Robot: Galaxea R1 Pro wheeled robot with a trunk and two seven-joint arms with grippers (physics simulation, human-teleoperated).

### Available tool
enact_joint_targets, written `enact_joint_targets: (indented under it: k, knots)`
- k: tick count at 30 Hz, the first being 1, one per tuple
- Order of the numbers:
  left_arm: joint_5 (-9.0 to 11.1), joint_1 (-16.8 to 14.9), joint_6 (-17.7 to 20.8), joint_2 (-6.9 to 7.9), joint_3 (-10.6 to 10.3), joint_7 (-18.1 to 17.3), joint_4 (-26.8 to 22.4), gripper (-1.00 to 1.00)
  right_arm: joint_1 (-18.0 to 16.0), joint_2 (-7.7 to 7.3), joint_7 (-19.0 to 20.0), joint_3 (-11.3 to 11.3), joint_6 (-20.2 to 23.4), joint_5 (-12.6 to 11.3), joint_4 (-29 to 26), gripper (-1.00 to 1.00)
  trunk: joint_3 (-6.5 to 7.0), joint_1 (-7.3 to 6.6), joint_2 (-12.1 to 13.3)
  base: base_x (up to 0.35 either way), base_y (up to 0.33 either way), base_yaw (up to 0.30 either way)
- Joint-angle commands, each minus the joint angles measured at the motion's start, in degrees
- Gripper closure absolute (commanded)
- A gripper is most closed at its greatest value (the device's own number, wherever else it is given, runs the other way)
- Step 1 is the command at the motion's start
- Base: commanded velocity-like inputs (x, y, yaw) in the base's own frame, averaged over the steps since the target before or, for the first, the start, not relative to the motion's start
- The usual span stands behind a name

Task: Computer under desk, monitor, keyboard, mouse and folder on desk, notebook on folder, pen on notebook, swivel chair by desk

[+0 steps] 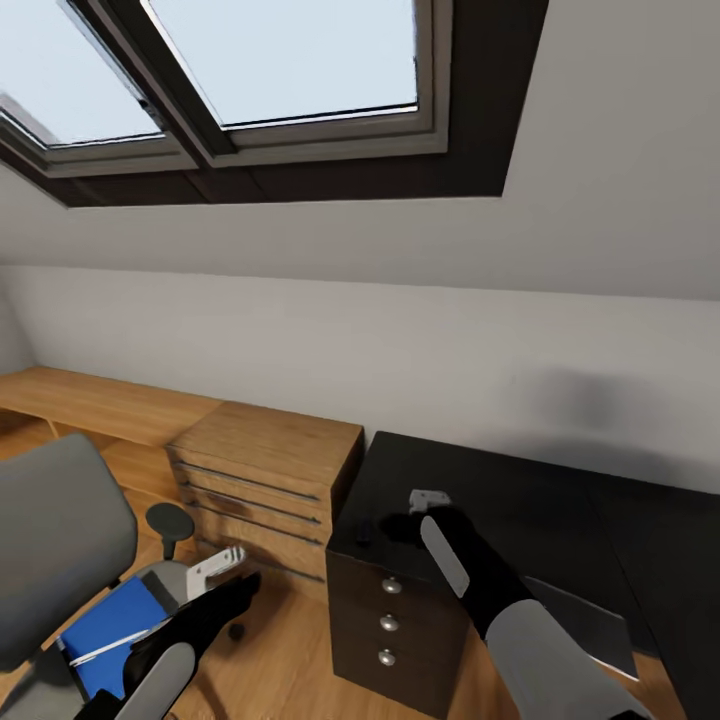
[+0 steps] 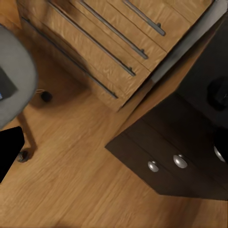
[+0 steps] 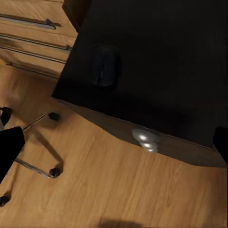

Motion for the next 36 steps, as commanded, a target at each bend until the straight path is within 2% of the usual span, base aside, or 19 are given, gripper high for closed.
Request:
enact_joint_targets:
  k: [1,7,12,18,26,32,36]
  knots:
    - [0.3,-0.1,0.1,0.03,-0.8,0.5,0.0,-1.0,0.0,0.13,-0.6,0.5,-0.4,4.0,0.7,-1.0,-0.06,0.02,0.0,0.0,0.0,0.263]
    - [0.4,-0.1,0.2,-0.03,-1.7,0.4,0.0,-1.0,0.0,0.27,-0.7,0.8,-1.9,8.2,3.6,-1.0,-0.27,0.02,0.0,0.0,0.0,0.262]
    - [0.4,-0.1,0.1,-0.03,-3.7,0.5,0.0,-1.0,0.0,0.23,-0.7,0.8,-2.7,9.2,4.3,-1.0,-0.45,0.02,0.0,0.0,0.0,0.26]
    - [0.3,-0.1,0.0,-0.05,-4.5,0.5,0.0,-1.0,0.0,0.22,-0.7,0.9,-3.6,11.0,4.5,-1.0,-0.68,0.02,0.0,0.0,0.0,0.259]
    - [0.4,-0.1,0.1,-0.1,-4.8,0.5,0.0,-1.0,0.0,0.06,-0.7,0.8,-5.5,11.5,4.5,-1.0,-0.87,0.02,0.0,0.002,0.0,0.159]
    - [0.2,-0.1,0.0,-0.07,-6.9,0.5,0.0,-1.0,0.0,-0.07,-0.7,0.7,-6.5,11.6,4.8,-1.0,-0.9,0.02,0.0,0.168,0.0,0.029]
    - [0.2,-0.1,0.0,-0.05,-7.6,0.5,0.0,-1.0,0.0,-0.06,-0.7,0.8,-9.6,11.8,6.6,-1.0,-0.9,0.02,0.0,0.285,0.0,0.006]
